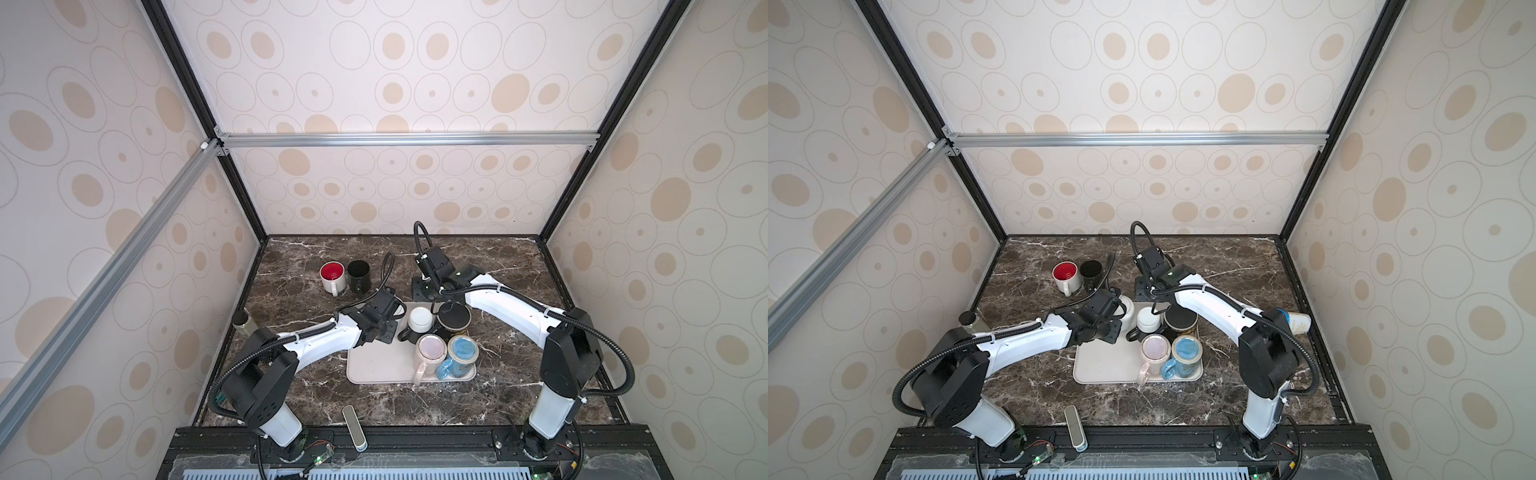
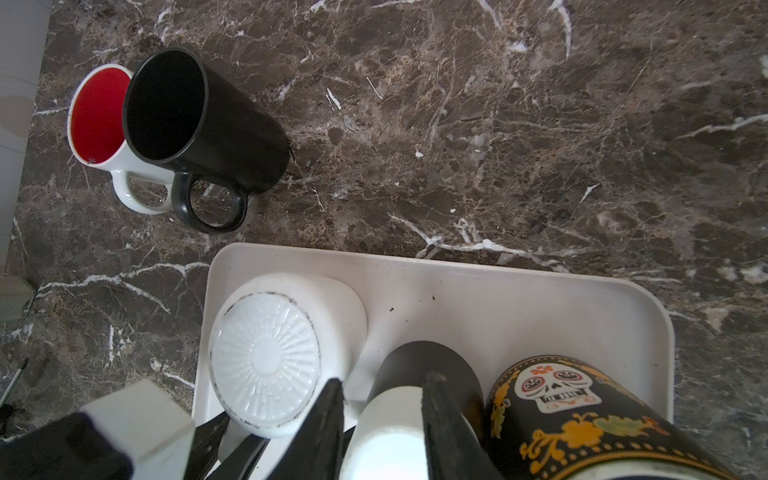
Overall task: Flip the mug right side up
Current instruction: 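Lower the left gripper onto the white mug's base and close on it, then lift the white mug off the tray with the left gripper while the right arm rises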
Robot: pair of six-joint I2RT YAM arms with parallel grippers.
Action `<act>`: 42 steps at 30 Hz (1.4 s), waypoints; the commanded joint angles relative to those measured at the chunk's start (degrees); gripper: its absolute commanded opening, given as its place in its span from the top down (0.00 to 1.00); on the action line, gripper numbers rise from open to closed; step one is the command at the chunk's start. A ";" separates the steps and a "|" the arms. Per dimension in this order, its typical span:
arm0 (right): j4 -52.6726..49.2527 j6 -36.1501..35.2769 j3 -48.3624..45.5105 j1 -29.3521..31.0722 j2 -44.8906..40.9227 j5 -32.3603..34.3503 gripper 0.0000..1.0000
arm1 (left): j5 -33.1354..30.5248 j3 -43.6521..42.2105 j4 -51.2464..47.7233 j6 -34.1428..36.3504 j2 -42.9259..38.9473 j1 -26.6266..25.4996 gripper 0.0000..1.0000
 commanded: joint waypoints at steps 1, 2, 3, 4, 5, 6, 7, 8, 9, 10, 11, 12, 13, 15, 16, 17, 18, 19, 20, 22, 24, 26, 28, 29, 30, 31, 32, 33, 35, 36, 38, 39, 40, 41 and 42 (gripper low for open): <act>-0.87 -0.19 1.65 0.04 0.48 -0.25 0.66 | -2.34 0.95 2.86 0.63 -3.52 -0.37 1.00; -0.88 -0.27 1.73 0.03 0.44 -0.23 0.66 | -2.38 0.88 2.98 0.64 -3.78 -0.40 1.00; -0.87 -0.34 1.80 0.06 0.49 -0.30 0.67 | -2.38 0.90 3.06 0.61 -3.99 -0.39 1.00; -0.87 -0.39 1.81 0.06 0.50 -0.31 0.67 | -2.42 0.90 3.06 0.65 -4.16 -0.38 1.00; -0.87 -0.47 1.81 0.06 0.47 -0.38 0.68 | -2.38 0.94 3.06 0.73 -4.34 -0.42 1.00; -0.88 -0.45 1.90 0.06 0.46 -0.36 0.68 | -2.38 1.03 2.94 0.73 -4.49 -0.43 1.00; -0.88 -0.56 1.92 0.06 0.48 -0.38 0.68 | -2.35 1.07 2.97 0.72 -4.66 -0.39 1.00; -0.91 -0.57 2.06 0.06 0.39 -0.40 0.68 | -2.34 1.16 2.88 0.81 -4.92 -0.42 1.00; -0.80 -0.56 1.98 0.06 0.21 -0.35 0.69 | -2.21 1.16 2.80 0.80 -5.22 -0.42 1.00; -0.74 -0.68 1.91 0.05 0.14 -0.26 0.69 | -2.33 1.19 2.71 0.82 -5.46 -0.43 1.00; -0.69 -0.65 1.91 0.01 0.03 0.07 0.69 | -2.21 1.17 2.57 0.95 -5.91 -0.36 1.00; -0.69 -0.72 1.92 0.05 -0.13 0.28 0.70 | -2.12 1.17 2.45 1.07 -6.39 -0.36 1.00; -0.70 -0.75 1.92 0.05 -0.22 0.53 0.70 | -2.12 1.27 2.20 1.08 -6.81 -0.42 1.00; -0.57 -0.73 1.92 0.06 -0.73 1.14 0.70 | -2.30 1.45 1.52 1.30 -7.86 -0.42 1.00; -0.35 -0.65 1.83 0.05 -0.95 1.31 0.70 | -2.34 1.58 1.21 1.39 -8.32 -0.43 1.00; 0.02 -0.61 1.74 0.01 -1.22 1.51 0.70 | -2.46 1.82 0.96 1.44 -8.82 -0.43 1.00; 0.48 -0.56 1.55 0.04 -1.57 1.66 0.70 | -2.77 2.11 0.71 1.44 -9.34 -0.36 1.00; 0.70 -0.43 1.39 0.06 -1.89 1.90 0.70 | -3.11 2.35 0.45 1.34 -9.70 -0.43 1.00; 1.04 -0.32 1.21 0.00 -2.25 2.22 0.71 | -3.41 2.60 0.26 1.26 -10.11 -0.43 1.00; 1.81 -0.43 0.85 -0.02 -3.00 2.73 0.71 | -3.95 3.12 -0.19 1.01 -10.98 -0.43 1.00; 3.28 -1.23 0.09 -0.02 -4.14 2.81 0.72 | -4.34 3.63 -0.41 0.93 -12.20 -0.28 1.00; 5.88 -2.86 -1.16 -0.02 -5.60 2.33 0.72 | -4.93 4.08 -0.41 0.95 -13.67 -0.28 1.00; 7.89 -4.07 -2.59 -0.12 -7.31 2.55 0.72 | -4.37 4.15 0.49 1.52 -15.55 -0.01 1.00; 9.06 -4.41 -3.56 -0.21 -8.33 2.76 0.71 | -4.63 4.16 1.21 1.45 -16.67 0.17 1.00; 10.46 -4.80 -4.59 -0.31 -9.44 2.39 0.72 | -4.99 4.02 2.16 1.19 -18.10 0.48 1.00; 11.50 -4.97 -5.46 -0.40 -10.25 2.07 0.72 | -4.91 3.80 3.32 1.15 -19.34 0.88 1.00; 12.55 -5.04 -6.32 -0.59 -11.39 1.56 0.72 | -4.47 3.50 4.84 0.90 -20.86 1.49 1.00; 13.54 -5.09 -7.20 -0.75 -12.36 0.65 0.72 | -3.94 3.24 6.43 0.21 -22.41 2.58 1.00; 15.08 -4.91 -8.43 -1.09 -13.79 -1.53 0.72 | 1.46 2.15 11.10 -0.59 -25.32 5.38 1.00; 16.86 -4.99 -9.56 -1.24 -14.64 -3.12 0.71 | 5.11 1.47 13.70 -1.62 -26.66 7.45 1.00; 20.93 -4.48 -12.24 -1.32 -16.60 -5.13 0.71 | 12.98 -0.59 19.90 -4.64 -28.90 11.35 1.00; 23.05 -4.01 -13.71 -1.40 -17.47 -6.33 0.70 | 16.73 -1.44 23.02 -6.40 -29.63 13.24 1.00; 25.17 -3.31 -15.07 -1.57 -18.40 -7.27 0.69 | 20.92 -2.31 26.38 -8.70 -30.18 15.43 1.00; 26.64 -2.48 -16.00 -1.71 -19.23 -7.94 0.69 | 24.45 -2.97 29.68 -10.88 -30.45 17.14 1.00; 27.78 -1.72 -16.64 -1.87 -19.82 -8.60 0.69 | 27.21 -3.42 32.30 -12.53 -30.45 18.29 1.00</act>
